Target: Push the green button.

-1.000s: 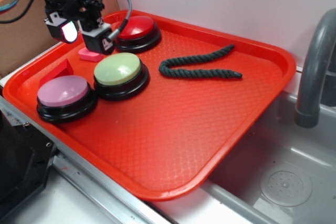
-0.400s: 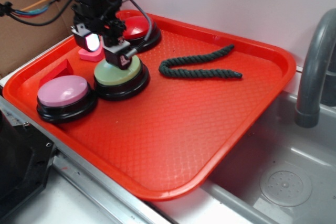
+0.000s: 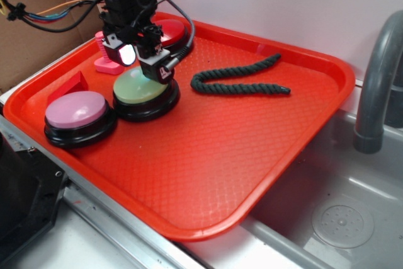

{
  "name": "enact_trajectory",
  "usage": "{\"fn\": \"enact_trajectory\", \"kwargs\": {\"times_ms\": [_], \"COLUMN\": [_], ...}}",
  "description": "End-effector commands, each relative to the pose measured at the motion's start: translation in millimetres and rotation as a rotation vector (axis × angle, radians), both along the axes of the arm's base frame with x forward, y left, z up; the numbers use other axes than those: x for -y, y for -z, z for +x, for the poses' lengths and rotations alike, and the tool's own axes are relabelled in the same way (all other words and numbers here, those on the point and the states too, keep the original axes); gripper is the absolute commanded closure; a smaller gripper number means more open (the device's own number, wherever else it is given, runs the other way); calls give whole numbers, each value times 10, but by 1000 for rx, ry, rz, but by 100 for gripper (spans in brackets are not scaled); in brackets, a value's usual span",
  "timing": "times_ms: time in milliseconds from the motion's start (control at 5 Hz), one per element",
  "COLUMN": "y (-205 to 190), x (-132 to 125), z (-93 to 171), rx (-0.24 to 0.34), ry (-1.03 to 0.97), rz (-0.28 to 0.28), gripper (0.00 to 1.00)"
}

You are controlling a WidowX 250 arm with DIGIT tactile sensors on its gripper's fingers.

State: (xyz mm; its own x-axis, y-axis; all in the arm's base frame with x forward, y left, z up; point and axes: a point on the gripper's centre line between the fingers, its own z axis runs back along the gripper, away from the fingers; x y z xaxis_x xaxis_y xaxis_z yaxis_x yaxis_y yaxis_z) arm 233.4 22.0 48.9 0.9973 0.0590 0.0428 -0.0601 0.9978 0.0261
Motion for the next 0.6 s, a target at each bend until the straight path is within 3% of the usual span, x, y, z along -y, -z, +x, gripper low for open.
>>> {"fn": "enact_trajectory", "kwargs": {"times_ms": [0,200,400], "y": [-285,-514,-606], "x": [-187,-237,-225], "z": [-56,-115,-108], "rx": [-47,13,35], "ry": [8,-12,-14], "rz": [47,35,82], "gripper": [0,0,0]}}
